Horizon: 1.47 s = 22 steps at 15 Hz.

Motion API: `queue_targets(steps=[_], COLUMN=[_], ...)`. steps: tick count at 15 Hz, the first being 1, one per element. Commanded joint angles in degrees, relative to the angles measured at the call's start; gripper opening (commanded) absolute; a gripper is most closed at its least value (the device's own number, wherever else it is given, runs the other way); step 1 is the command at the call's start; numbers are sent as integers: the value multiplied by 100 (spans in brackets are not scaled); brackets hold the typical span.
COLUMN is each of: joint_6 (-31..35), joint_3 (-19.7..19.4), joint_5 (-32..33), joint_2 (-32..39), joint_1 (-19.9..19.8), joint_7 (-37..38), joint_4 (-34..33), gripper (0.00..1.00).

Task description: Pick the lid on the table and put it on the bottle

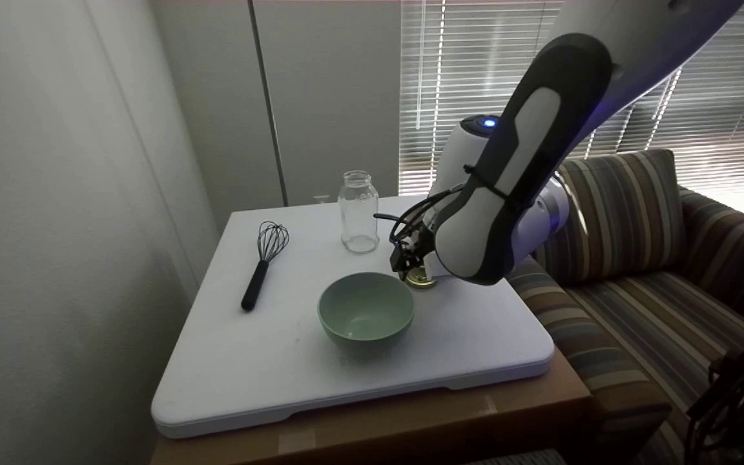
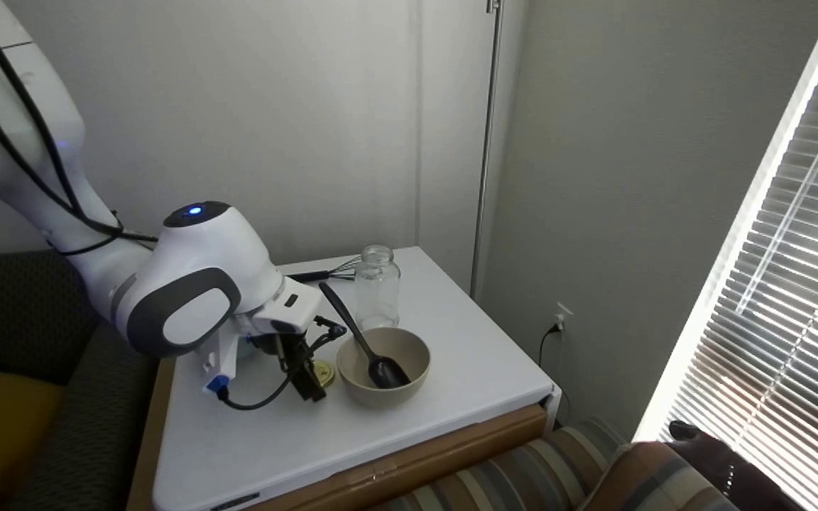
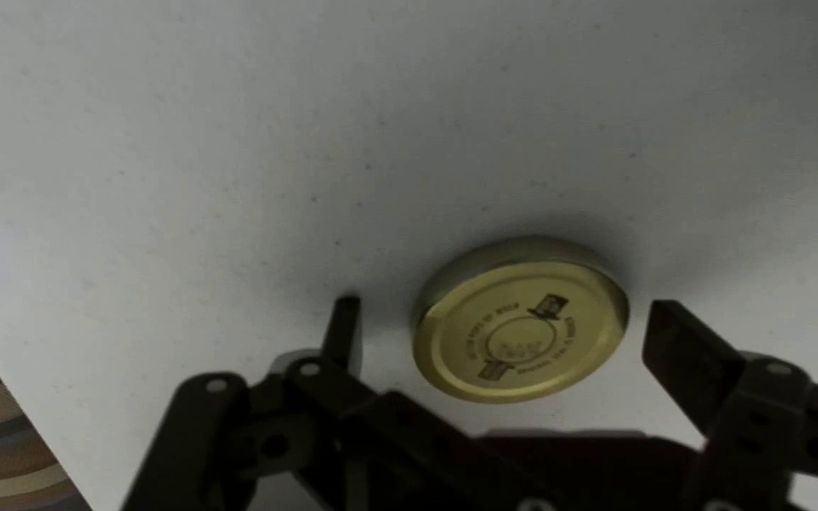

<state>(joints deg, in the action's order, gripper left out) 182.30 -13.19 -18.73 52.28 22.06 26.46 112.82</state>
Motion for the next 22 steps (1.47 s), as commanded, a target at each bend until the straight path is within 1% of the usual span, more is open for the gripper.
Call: queue_targets(steps=[1, 3, 6, 7, 9, 10, 12, 13, 15, 17, 19, 22], joint_6=[-471, -720, -1046, -1096, -1131, -1108, -1096, -1112, -1249, -1516, -1832, -2767], joint_3=[-135, -255, -317, -279, -204, -135, -48, -23, 120, 153, 27, -451], joint_5=[90, 185, 379, 434, 486, 479, 475, 479, 607, 876, 1150, 1845], joint_2=[534, 611, 716, 728, 684, 621, 463, 362, 70, -313, -664, -1134], joint_1=[60, 141, 156, 108, 23, -42, -132, -145, -239, -181, 59, 701], joint_7=[-19, 57, 126, 131, 138, 114, 44, 26, -220, -465, -463, -78], joint_4=[-573, -693, -810, -815, -782, -718, -576, -490, -306, -41, 237, 529], gripper=[100, 100, 100, 75, 69, 64, 52, 48, 48, 48, 48, 48])
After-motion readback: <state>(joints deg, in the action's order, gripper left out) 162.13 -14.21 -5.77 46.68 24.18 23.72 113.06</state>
